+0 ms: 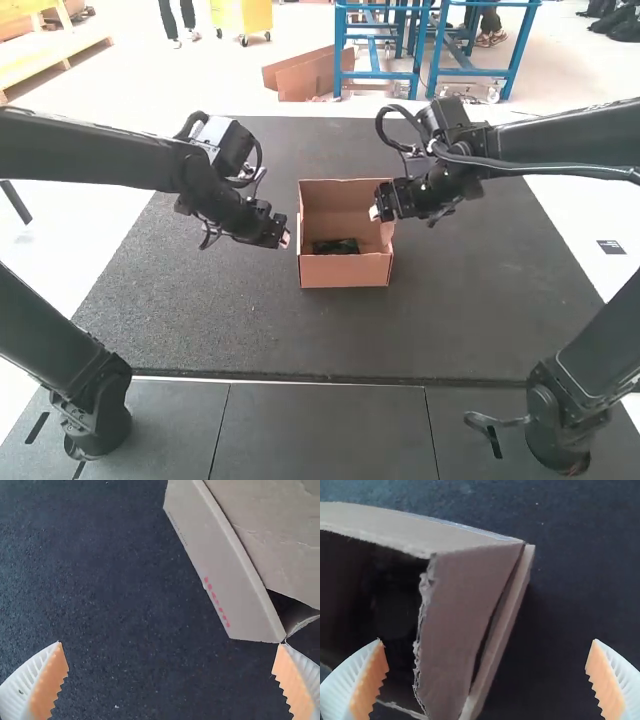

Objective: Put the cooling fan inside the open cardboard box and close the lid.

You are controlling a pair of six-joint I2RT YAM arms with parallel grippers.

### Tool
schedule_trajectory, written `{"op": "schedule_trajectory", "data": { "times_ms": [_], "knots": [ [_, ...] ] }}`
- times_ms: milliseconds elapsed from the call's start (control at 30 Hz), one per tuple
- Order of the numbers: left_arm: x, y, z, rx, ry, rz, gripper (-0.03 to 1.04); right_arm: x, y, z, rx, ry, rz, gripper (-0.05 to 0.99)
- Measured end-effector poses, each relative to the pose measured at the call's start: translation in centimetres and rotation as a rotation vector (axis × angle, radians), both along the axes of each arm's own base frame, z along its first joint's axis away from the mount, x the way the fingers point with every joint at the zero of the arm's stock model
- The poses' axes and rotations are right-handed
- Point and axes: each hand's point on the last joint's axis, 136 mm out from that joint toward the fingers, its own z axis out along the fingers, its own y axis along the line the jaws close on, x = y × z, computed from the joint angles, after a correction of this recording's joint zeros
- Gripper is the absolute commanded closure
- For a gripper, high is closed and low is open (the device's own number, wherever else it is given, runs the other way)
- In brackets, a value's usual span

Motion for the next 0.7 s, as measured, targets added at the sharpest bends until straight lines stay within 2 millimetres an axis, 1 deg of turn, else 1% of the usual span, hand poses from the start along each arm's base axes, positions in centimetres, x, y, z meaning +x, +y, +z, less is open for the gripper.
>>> {"op": "schedule_trajectory", "data": {
  "times_ms": [67, 233, 333, 400, 467, 533, 700],
  "knots": [
    [0.3, 0.6, -0.1, 0.025, -0.013, 0.019, 0.04, 0.4, -0.7, 1.0, 0.013, -0.026, -0.022, 0.02],
    [2.6, 2.5, 1.1, 0.053, -0.094, 0.103, 0.04, 1.4, -2.5, 5.5, 0.069, -0.150, -0.072, 0.03],
    [4.6, 3.1, 3.3, 0.045, -0.169, 0.147, 0.04, 1.5, -3.0, 8.1, 0.101, -0.221, -0.085, 0.03],
    [6.1, 2.8, 5.2, 0.029, -0.225, 0.159, 0.04, 1.2, -3.1, 9.2, 0.114, -0.249, -0.084, 0.03],
    [7.4, 2.4, 6.7, 0.013, -0.264, 0.165, 0.04, 0.9, -3.2, 9.7, 0.120, -0.261, -0.084, 0.03],
    [8.6, 1.9, 7.7, 0.003, -0.289, 0.169, 0.04, 0.4, -3.3, 9.8, 0.120, -0.257, -0.081, 0.03],
    [11.1, 1.0, 8.5, -0.001, -0.308, 0.175, 0.04, -0.3, -3.5, 9.4, 0.116, -0.232, -0.078, 0.03]
  ]
}}
